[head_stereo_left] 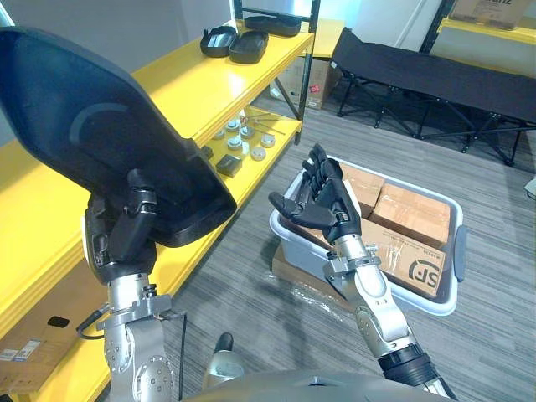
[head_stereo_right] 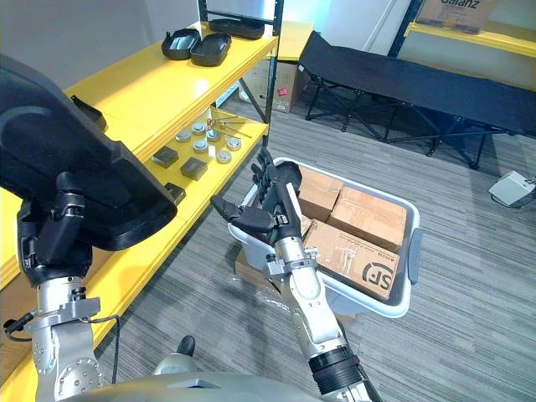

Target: Walk over and take three plastic housings, then place them on the shelf

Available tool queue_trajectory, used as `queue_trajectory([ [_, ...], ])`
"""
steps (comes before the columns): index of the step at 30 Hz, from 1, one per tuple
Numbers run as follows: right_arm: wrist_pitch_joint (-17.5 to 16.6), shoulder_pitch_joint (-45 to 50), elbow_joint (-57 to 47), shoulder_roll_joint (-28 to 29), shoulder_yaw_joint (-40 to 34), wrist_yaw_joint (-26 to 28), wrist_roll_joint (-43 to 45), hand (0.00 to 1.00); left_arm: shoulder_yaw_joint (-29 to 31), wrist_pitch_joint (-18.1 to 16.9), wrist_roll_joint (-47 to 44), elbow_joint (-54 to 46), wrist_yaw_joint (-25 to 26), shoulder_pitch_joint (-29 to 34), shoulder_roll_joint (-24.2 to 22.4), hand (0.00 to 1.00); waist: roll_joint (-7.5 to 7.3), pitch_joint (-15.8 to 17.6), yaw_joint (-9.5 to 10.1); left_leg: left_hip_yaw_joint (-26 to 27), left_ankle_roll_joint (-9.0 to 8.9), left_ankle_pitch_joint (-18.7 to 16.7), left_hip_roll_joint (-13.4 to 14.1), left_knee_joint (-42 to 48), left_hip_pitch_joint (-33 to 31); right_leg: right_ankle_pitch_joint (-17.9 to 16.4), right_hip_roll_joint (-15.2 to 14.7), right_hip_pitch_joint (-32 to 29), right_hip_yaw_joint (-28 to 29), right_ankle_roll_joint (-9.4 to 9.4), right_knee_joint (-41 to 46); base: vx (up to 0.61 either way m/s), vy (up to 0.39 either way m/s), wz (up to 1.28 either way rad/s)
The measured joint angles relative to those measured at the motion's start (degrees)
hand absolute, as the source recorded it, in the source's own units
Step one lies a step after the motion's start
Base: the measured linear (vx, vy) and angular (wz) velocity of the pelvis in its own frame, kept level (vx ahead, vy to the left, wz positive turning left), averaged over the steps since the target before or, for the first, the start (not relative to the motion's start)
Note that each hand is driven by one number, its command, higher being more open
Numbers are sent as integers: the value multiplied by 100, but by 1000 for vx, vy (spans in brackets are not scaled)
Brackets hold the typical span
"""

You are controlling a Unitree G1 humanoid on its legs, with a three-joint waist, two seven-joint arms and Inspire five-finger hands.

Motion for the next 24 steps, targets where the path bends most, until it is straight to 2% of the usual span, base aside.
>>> queue_trajectory([
  [4, -52, 274, -26, 84, -279, 117, 236, 100, -27, -80, 211, -1, -17, -62, 109, 0, -8, -7, -34, -168, 5, 69, -153, -32, -129, -301, -237, -181, -50, -9, 550, 15, -1, 29],
  [5, -79, 393, -42, 91, -375, 120, 234, 100, -26, -81, 209, 2, -58, -156, 145, 0, -8, -6, -72, -331, 17, 115, -224, -19, -227, -478, -305, -292, 38, -167, 865, 11, -7, 71],
  [7, -114, 662, -42, 88, -574, 107, 222, 100, -87, -80, 186, 51, -275, -382, 174, 0, -16, 21, -215, -735, 60, 275, -343, -43, -336, -597, -313, -430, 753, -259, 1458, 0, -14, 116],
  [9, -117, 725, -45, 74, -602, 125, 215, 100, -80, -142, 136, 47, -374, -407, 197, 0, -59, 21, -189, -736, 86, 299, -362, -42, -336, -730, -309, -426, 900, -307, 1582, 3, -40, 53],
  [11, -162, 628, -100, 90, -570, 312, 134, 100, -42, -340, -24, 49, -349, -416, 266, 0, -122, 37, -136, -741, 49, 370, -404, -46, -439, -1054, -312, -408, 901, -177, 1426, -19, -92, 10],
  [12, -193, 570, -151, 44, -581, 449, 118, 100, 2, -375, -40, 60, -305, -421, 261, 0, -65, 80, -163, -739, 60, 461, -419, -39, -515, -1143, -286, -398, 903, 59, 1335, -95, -92, 30],
  [13, -271, 577, -151, -60, -603, 539, 94, 100, -54, -377, -41, 111, -245, -413, 262, 0, 53, 156, -192, -619, 149, 601, -412, -35, -517, -1146, -233, -346, 873, 50, 1355, -121, -74, 33],
  [16, -304, 576, -151, -298, -593, 669, -100, 100, -147, -395, -20, 166, -171, -410, 252, 0, 230, 216, -191, -225, 318, 738, -276, 5, -514, -1202, -89, -321, 837, -48, 1400, -150, -30, 14],
  [19, -377, 576, -151, -331, -597, 731, -87, 100, -144, -553, -13, 166, -87, -404, 252, 0, 266, 270, -201, -139, 459, 657, -243, 71, -531, -1208, -64, -321, 840, -54, 1450, -121, 0, 4],
  [22, -487, 546, -186, -370, -583, 770, 25, 100, -135, -666, -8, 165, 48, -393, 253, 0, 238, 383, -199, -38, 435, 618, -286, 89, -611, -1206, -96, -367, 876, -54, 1479, -63, 34, 10],
  [24, -498, 455, -227, -356, -555, 891, 202, 100, -87, -691, -8, 165, 199, -288, 219, 0, 183, 560, -172, 61, 411, 598, -399, 241, -668, -1206, -244, -389, 885, -46, 1561, -14, 61, 5],
])
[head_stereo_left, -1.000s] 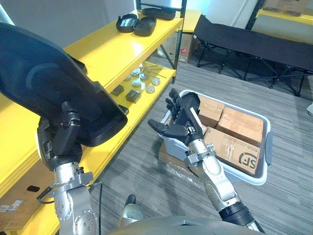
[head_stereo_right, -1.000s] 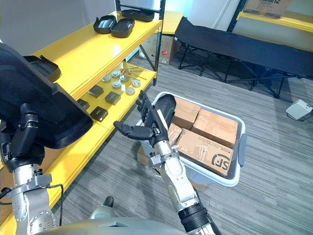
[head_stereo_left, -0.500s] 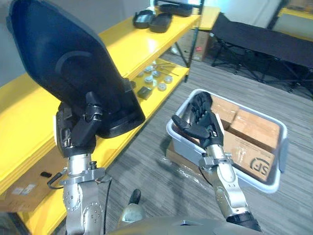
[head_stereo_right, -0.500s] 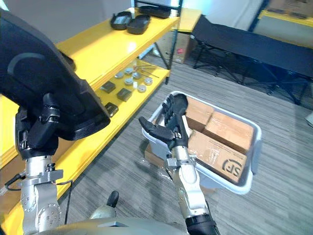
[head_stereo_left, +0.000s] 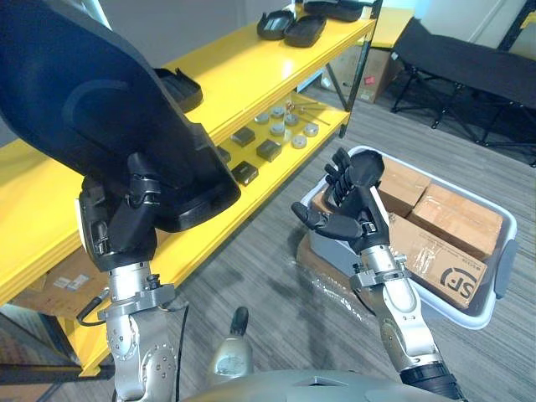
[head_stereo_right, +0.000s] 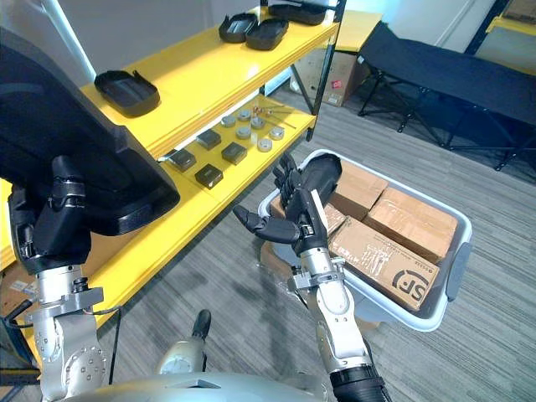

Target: Walk over and take three plastic housings, then place them on the shelf

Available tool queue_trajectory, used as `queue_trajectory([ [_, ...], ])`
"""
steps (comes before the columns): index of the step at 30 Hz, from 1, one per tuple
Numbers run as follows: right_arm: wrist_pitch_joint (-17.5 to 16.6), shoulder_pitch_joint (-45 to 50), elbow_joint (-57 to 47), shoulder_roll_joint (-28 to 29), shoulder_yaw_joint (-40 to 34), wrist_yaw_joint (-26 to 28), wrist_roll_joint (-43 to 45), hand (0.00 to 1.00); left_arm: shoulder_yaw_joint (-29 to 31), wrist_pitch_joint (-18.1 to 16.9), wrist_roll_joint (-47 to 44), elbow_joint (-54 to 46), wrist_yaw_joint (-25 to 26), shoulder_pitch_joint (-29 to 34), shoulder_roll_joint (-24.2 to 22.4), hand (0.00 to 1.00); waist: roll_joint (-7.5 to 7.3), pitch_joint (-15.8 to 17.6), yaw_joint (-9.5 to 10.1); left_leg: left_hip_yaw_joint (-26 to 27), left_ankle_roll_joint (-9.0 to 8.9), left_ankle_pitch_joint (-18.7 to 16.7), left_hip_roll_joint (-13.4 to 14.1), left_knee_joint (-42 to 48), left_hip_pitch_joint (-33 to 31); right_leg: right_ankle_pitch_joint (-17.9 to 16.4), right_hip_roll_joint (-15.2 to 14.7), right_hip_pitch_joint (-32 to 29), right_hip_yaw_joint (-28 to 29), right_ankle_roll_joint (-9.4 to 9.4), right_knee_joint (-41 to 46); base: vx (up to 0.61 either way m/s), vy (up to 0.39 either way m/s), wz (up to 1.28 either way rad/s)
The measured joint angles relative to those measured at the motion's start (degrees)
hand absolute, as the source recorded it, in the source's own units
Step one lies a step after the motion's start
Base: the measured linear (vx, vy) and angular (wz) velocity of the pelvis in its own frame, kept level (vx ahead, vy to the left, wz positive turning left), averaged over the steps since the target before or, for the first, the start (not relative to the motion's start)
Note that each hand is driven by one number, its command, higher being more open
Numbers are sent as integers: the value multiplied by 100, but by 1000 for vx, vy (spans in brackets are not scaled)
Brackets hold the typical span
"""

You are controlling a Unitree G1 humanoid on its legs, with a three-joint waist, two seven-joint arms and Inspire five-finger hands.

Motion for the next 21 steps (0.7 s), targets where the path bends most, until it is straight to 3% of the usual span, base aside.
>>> queue_trajectory([
  [3, -1, -199, 0, 137, 34, 33, 32, 100, 103, -2, 10, 0, 119, 157, -173, 0, -49, 179, 52, 73, -74, -264, -192, 549, -189, 8, -209, 5, 38, 28, 98, 33, 78, -1],
  [5, -2, -269, -1, 252, 82, 19, 27, 100, 183, -1, 26, 0, 166, 160, -207, 0, -68, 255, 110, 82, -83, -642, -309, 1222, -425, -31, -307, 117, 17, 31, 97, 44, 117, 2],
  [6, -3, -277, -16, 302, 100, -14, 24, 100, 250, 1, 69, -11, 148, 160, -202, 0, -153, 307, 172, 117, -29, -927, -388, 1726, -602, -47, -364, 231, -64, -8, -3, 95, 216, 15],
  [7, -12, -238, -61, 364, 80, -91, 24, 100, 355, 0, 94, -46, 57, 163, -170, 0, -168, 319, 180, 523, 318, -1440, -538, 2723, -854, 40, -433, 506, -173, -197, -113, 126, 210, 18],
  [8, -27, -205, -109, 325, 84, -150, 25, 100, 394, -3, 115, -65, 13, 165, -194, 0, -25, 277, 177, 647, 459, -1777, -549, 2944, -887, 122, -400, 505, -132, -339, 94, 139, 221, 30],
  [9, -77, -148, -123, 338, 94, -185, 30, 100, 469, -8, 133, -73, -28, 130, -158, 0, -8, 245, 174, 612, 419, -1970, -565, 3072, -941, 274, -499, 238, 25, -568, 716, 129, 216, 37],
  [10, -106, -81, -122, 394, 113, -212, 21, 100, 601, -10, 221, -88, -50, 96, -99, 0, -123, 206, 171, 576, 445, -2003, -672, 2957, -891, 712, -651, -236, 379, -806, 1406, 120, 248, 36],
  [12, -156, -109, -113, 441, 262, -199, 15, 100, 829, -9, 273, -99, 53, 102, -15, 0, -262, 151, 174, 529, 576, -1919, -744, 2508, -698, 1289, -647, -728, 780, -768, 2012, 202, 179, 19],
  [13, -220, -162, -102, 481, 362, -147, 5, 100, 958, -4, 260, -97, 201, 93, 31, 0, -236, 169, 170, 382, 746, -1815, -742, 2260, -505, 786, -475, -947, 818, -631, 2390, 262, 92, 14],
  [14, -240, -205, -79, 476, 390, -117, -30, 100, 1003, -1, 246, -94, 271, 93, 20, 0, -241, 166, 167, 341, 779, -1801, -734, 2163, -369, 523, -362, -981, 801, -613, 2421, 273, 51, 13],
  [16, -285, -480, -49, 351, 385, -29, -14, 100, 1039, -3, 235, -92, 416, 8, 52, 0, -100, 175, 138, 147, 821, -1788, -736, 1793, 102, 28, 294, -1186, 804, -814, 1904, 253, 61, 32],
  [17, -302, -566, -52, 310, 362, -25, 48, 100, 1022, -3, 233, -89, 426, -52, 66, 0, -62, 158, 110, 50, 831, -1801, -745, 1772, 133, 8, 448, -1323, 883, -850, 1762, 254, 41, 80],
  [18, -306, -723, -93, 271, 270, -50, 163, 100, 982, -8, 237, -54, 410, -228, 96, 0, -4, 154, 16, -225, 822, -1829, -800, 1764, 165, 17, 747, -1649, 1308, -838, 1534, 252, -24, 141],
  [19, -306, -766, -206, 259, 136, -122, 208, 100, 944, -8, 244, 76, 368, -460, 175, 0, 0, 145, -143, -682, 810, -1847, -931, 1770, 192, 76, 989, -1898, 1942, -738, 1300, 261, -74, 168],
  [21, -307, -772, -345, 121, -91, -185, 212, 100, 898, -8, 210, 336, 284, -730, 320, 0, -30, 122, -314, -1230, 743, -1914, -1096, 1769, 363, 227, 1158, -1995, 2675, -501, 960, 233, -199, 179],
])
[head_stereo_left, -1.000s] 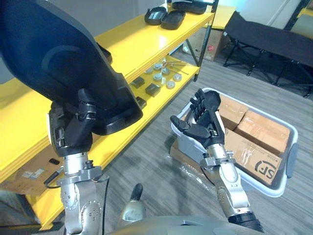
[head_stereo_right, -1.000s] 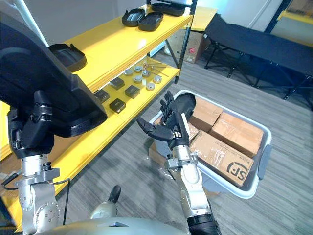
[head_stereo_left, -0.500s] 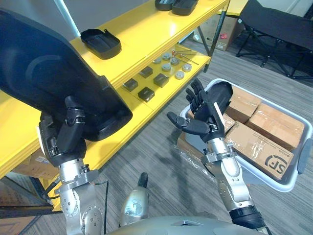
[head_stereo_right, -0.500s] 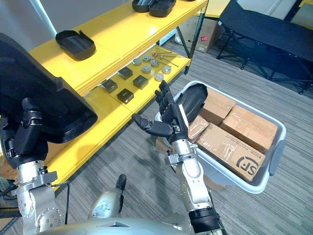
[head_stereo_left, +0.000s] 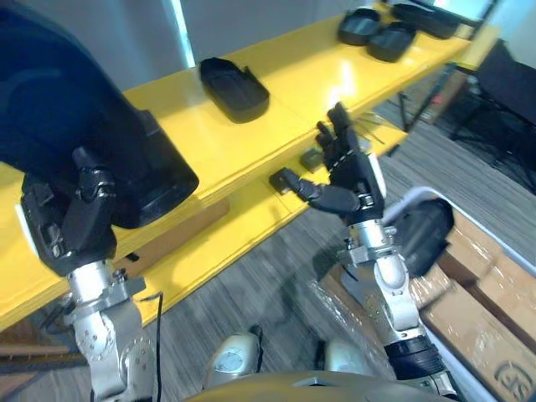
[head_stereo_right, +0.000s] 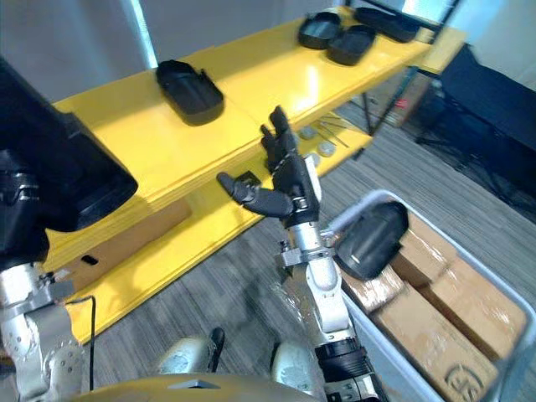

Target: Walk over and take three plastic housings, then place them on the shelf

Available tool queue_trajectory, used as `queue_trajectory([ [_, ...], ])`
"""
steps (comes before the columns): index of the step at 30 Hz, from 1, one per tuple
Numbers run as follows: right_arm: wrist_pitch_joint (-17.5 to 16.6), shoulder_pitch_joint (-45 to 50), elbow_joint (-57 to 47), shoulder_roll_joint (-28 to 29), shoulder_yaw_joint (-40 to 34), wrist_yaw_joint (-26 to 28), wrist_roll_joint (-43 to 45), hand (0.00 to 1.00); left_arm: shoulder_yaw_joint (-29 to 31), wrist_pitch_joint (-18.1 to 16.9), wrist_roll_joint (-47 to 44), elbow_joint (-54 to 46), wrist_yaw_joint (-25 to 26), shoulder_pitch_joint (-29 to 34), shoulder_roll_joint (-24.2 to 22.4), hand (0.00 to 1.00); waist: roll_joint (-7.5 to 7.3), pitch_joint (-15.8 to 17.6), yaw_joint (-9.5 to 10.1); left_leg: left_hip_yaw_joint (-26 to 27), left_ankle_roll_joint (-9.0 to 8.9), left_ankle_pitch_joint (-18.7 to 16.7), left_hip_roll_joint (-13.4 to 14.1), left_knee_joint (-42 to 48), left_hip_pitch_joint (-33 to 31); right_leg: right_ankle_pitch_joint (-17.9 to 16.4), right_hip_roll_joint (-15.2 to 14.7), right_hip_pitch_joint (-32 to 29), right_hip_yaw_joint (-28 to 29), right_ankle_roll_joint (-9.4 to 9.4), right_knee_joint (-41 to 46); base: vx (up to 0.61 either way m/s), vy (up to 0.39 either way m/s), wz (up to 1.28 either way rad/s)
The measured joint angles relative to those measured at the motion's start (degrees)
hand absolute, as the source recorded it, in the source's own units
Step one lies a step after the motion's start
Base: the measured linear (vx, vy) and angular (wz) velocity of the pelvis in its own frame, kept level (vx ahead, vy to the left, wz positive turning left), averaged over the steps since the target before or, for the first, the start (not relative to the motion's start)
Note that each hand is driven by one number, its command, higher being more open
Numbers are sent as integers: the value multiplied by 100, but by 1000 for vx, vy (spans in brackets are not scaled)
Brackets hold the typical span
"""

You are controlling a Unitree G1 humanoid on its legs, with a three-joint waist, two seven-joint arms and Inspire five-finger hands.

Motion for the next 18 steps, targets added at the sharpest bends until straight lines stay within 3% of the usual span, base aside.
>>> queue_trajectory([
  [1, 0, 2, -61, -63, -103, -7, 4, 100, -10, 0, -40, 78, -34, -63, 35, 0, -5, -2, -12, -185, -30, -39, -52, 10, 81, 50, -9, 20, 117, 39, -122, 278, -337, 178],
  [3, 0, -84, -268, -267, -372, 31, 202, 100, 26, -4, -48, 107, -31, -71, 104, 0, -211, -154, 25, -591, -140, -236, -254, 20, 215, 107, -258, 182, -82, 46, -676, 303, -436, 167],
  [4, -27, -272, -331, -316, -564, 26, 226, 100, 138, -16, -58, 105, -18, -72, 143, 0, -317, -269, -8, -345, -275, -376, -90, 79, 117, 731, -365, 369, -356, 91, -867, 303, -474, 160],
  [6, -75, -451, -324, -546, -748, 11, 223, 100, 64, 31, -49, 116, -42, -34, -2, 0, 12, -395, 45, 269, -432, -395, 576, 177, -40, 734, -146, 556, -872, -74, -1055, 277, -448, 123],
  [7, -78, -599, -324, -680, -858, -16, 213, 100, 25, 48, -55, 116, -54, -63, -51, 0, 182, -421, 47, 834, -540, -306, 959, 73, -103, 786, -24, 720, -1189, -157, -1202, 237, -321, 88],
  [9, -84, -677, -328, -721, -1002, -104, 203, 100, -137, 104, -58, 108, -106, -81, -43, 0, 269, -466, 14, 1618, -673, 51, 1239, -428, 34, 793, 16, 837, -1540, -194, -1246, 182, -204, 95],
  [11, -83, -657, -328, -625, -1162, -106, 203, 100, -411, 123, 31, 101, -124, -74, -51, 0, 264, -454, 19, 1915, -782, 350, 1355, -955, 320, 767, 23, 966, -1733, -236, -1260, 180, -143, 63],
  [16, -82, -312, -478, -568, -1205, 43, 281, 100, -605, 337, 95, 101, -214, -38, -100, 0, 154, -382, 6, 2001, -703, 283, 1260, -525, 284, 737, -118, 1402, -1816, -273, -1513, 74, 14, 22],
  [17, -83, -153, -641, -524, -1265, 65, 282, 100, -610, 362, 150, 100, -236, -44, -153, 0, 113, -361, -37, 1992, -639, 251, 1150, -474, 192, 723, -253, 1472, -1842, -253, -1627, 10, 117, 45],
  [18, -83, -101, -736, -433, -1365, 81, 283, 100, -621, 367, 238, 93, -247, -73, -199, 0, 76, -271, -124, 2084, -461, 106, 1147, -297, 53, 715, -341, 1544, -1891, -233, -1703, -16, 148, 53],
])
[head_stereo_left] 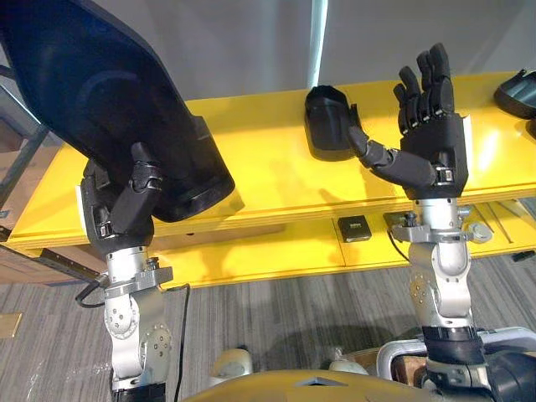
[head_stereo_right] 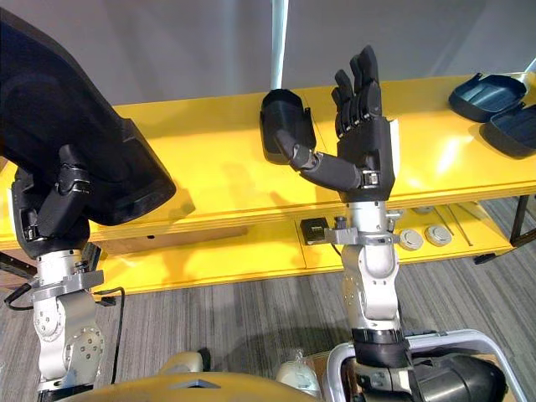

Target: Walk over and take three plastic housings, then place them on the shelf

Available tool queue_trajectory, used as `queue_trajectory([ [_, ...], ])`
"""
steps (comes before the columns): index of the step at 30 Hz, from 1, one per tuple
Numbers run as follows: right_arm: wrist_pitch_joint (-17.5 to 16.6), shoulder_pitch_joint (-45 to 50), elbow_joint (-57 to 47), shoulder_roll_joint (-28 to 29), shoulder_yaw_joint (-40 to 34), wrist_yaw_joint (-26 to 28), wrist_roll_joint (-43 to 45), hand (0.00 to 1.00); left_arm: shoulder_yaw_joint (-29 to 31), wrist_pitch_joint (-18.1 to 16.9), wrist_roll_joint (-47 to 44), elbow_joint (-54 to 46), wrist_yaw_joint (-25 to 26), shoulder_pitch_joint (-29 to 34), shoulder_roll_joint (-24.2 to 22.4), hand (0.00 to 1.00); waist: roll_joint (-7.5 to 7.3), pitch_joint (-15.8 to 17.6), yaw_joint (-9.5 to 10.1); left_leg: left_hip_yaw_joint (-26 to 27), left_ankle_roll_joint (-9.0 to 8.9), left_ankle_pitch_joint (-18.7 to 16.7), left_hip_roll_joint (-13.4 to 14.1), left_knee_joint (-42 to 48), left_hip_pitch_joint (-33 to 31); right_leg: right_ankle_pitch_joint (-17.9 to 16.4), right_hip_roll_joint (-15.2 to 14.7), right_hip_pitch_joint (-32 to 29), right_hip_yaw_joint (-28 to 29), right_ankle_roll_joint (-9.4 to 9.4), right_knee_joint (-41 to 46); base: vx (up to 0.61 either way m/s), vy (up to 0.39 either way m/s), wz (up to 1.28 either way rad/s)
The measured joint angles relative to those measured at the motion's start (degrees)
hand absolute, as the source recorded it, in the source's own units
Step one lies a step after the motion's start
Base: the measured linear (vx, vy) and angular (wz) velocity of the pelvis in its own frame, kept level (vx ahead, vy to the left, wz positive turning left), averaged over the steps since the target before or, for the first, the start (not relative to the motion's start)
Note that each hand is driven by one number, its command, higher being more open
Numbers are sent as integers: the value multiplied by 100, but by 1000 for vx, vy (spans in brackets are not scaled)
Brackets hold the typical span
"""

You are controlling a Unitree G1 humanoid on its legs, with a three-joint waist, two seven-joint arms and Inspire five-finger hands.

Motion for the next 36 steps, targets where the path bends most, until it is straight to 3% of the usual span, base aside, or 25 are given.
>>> queue_trajectory([
  [2, -8, 31, -5, 201, -119, -55, 23, 100, -47, 40, 129, -1, -119, 5, 0, 0, 35, 94, -58, 155, -53, -15, 250, 79, -76, 2, -159, 32, -16, 82, 68, -56, 232, 22],
  [3, -17, 112, -4, 246, -147, -71, 129, 100, -95, 85, 234, -9, -218, 8, 1, 0, 67, 77, -45, 161, -194, 190, 386, -83, -3, 1, -300, 28, 35, 269, 117, -55, 371, -20],
  [4, -27, 153, -3, 238, -133, -73, 165, 100, -150, 131, 312, -47, -270, 13, 5, 0, 111, 66, -24, 83, -554, 339, 397, -355, 192, -61, -454, -9, 184, 544, 195, -29, 382, -34],
  [5, -57, 167, 23, 281, -109, -73, 163, 100, -153, 135, 337, -44, -300, 5, 26, 0, 60, 105, -16, 147, -576, 268, 261, -450, 306, -46, -582, -24, 297, 651, 205, -33, 421, -51],
  [7, -155, 436, 23, 575, 103, -57, 197, 100, -91, 251, 442, -156, -315, 42, 283, 0, -230, 164, -27, 512, -294, 155, -226, -370, 385, 211, -1034, -1, 527, 760, -102, -61, 398, -53],
  [10, -123, 661, 25, 802, 440, 66, 493, 100, 276, 398, 476, -277, -330, 48, 397, 0, -235, 184, 11, 975, -113, -164, -294, -70, 370, 716, -1162, -148, 505, 596, -222, -74, 278, -72],
  [14, -115, 677, 24, 824, 529, 232, 560, 100, 483, 663, 550, -362, -256, -92, 620, 0, -303, 143, -131, 1120, -62, -177, -271, -127, 337, 767, -971, -194, 563, 553, -479, -12, 83, -29],
  [15, -99, 682, 40, 736, 527, 244, 572, 100, 378, 771, 569, -243, -206, -266, 799, 0, -311, 133, -221, 1050, -87, -115, -269, -130, 263, 815, -913, -198, 667, 628, -513, 25, -6, 23],
  [21, 17, 664, 199, 351, 507, 391, 654, 100, -394, 1255, 268, 139, 23, -970, 897, 0, -243, 115, -384, 713, -242, 321, -60, -596, 160, 820, -602, -256, 512, 636, -574, 34, -84, 29],
  [26, 378, 449, 226, -134, 581, 500, 259, 100, -662, 1536, -414, 777, 13, -1776, 1207, 0, -102, 114, -458, 755, -294, 505, 6, -876, 270, 804, -524, -324, 503, 609, -544, -22, -36, -3],
  [28, 529, 334, 226, -352, 661, 728, 148, 100, -625, 1541, -741, 1498, 387, -2414, 1612, 0, -73, 121, -510, 901, -291, 544, 6, -899, 253, 780, -526, -529, 689, 580, -454, -91, 8, -33],
  [30, 589, 337, 226, -404, 657, 951, 169, 100, -494, 1541, -916, 1876, 696, -2719, 1683, 0, -71, 122, -590, 982, -292, 622, -5, -1005, 243, 760, -526, -637, 779, 561, -456, -76, -6, -25],
  [36, 834, 373, 225, -525, 952, 1705, 437, 100, -373, 1558, -1090, 2228, 1335, -2812, 1714, 0, -18, 149, -789, 1076, -335, 841, 48, -1280, 247, 744, -441, -826, 876, 603, -443, -53, -31, -9],
])
